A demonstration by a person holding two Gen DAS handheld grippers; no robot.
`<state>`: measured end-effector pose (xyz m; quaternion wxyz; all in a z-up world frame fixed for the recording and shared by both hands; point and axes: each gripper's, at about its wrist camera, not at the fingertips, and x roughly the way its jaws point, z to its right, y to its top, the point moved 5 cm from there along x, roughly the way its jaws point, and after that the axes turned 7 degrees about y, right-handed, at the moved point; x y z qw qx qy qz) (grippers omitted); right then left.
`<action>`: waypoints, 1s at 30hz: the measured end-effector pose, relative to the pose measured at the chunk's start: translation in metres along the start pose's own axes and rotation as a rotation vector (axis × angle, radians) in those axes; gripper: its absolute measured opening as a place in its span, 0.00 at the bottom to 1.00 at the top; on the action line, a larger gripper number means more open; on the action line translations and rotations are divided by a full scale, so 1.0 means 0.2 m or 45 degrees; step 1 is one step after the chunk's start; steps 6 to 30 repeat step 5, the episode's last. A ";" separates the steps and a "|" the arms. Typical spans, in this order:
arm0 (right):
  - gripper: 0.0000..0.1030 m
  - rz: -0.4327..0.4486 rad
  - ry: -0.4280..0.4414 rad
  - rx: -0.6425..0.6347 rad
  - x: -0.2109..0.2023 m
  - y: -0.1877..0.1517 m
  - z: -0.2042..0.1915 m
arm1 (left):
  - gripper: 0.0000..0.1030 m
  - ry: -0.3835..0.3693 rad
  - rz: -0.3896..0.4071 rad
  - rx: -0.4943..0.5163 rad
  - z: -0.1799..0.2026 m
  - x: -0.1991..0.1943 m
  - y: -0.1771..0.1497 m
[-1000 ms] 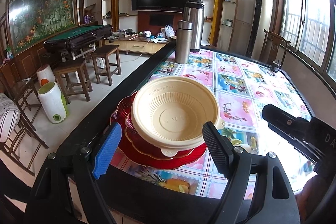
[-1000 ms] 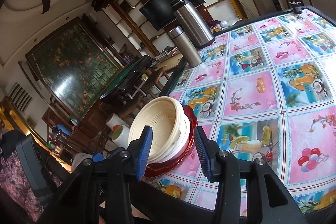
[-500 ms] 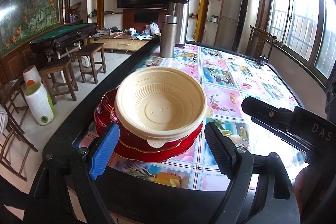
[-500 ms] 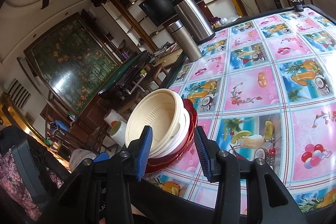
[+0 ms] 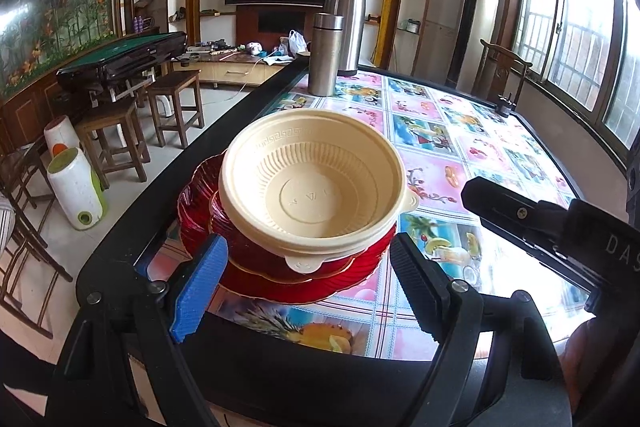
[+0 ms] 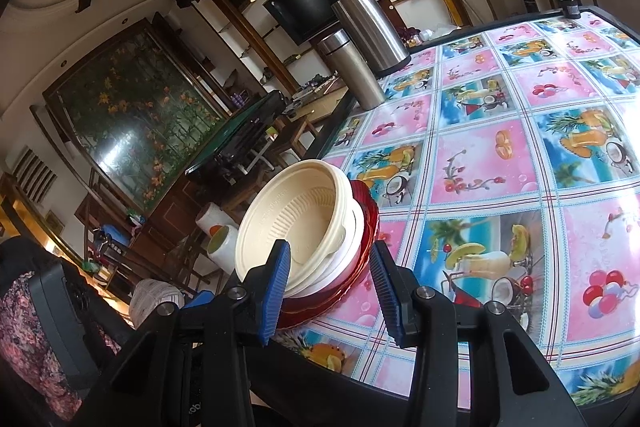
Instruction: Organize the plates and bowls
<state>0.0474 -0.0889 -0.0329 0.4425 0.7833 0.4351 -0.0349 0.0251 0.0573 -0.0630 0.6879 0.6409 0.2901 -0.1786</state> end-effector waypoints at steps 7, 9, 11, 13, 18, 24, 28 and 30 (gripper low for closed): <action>0.43 -0.005 0.002 -0.013 0.02 -0.01 -0.02 | 0.82 0.014 0.005 -0.004 0.00 0.00 0.00; 0.43 -0.005 0.002 -0.013 0.02 -0.01 -0.02 | 0.82 0.014 0.005 -0.004 0.00 0.00 0.00; 0.43 -0.005 0.002 -0.013 0.02 -0.01 -0.02 | 0.82 0.014 0.005 -0.004 0.00 0.00 0.00; 0.43 -0.005 0.002 -0.013 0.02 -0.01 -0.02 | 0.82 0.014 0.005 -0.004 0.00 0.00 0.00; 0.43 -0.005 0.002 -0.013 0.02 -0.01 -0.02 | 0.82 0.014 0.005 -0.004 0.00 0.00 0.00; 0.43 -0.005 0.002 -0.013 0.02 -0.01 -0.02 | 0.82 0.014 0.005 -0.004 0.00 0.00 0.00; 0.43 -0.005 0.002 -0.013 0.02 -0.01 -0.02 | 0.82 0.014 0.005 -0.004 0.00 0.00 0.00; 0.43 -0.005 0.002 -0.013 0.02 -0.01 -0.02 | 0.82 0.014 0.005 -0.004 0.00 0.00 0.00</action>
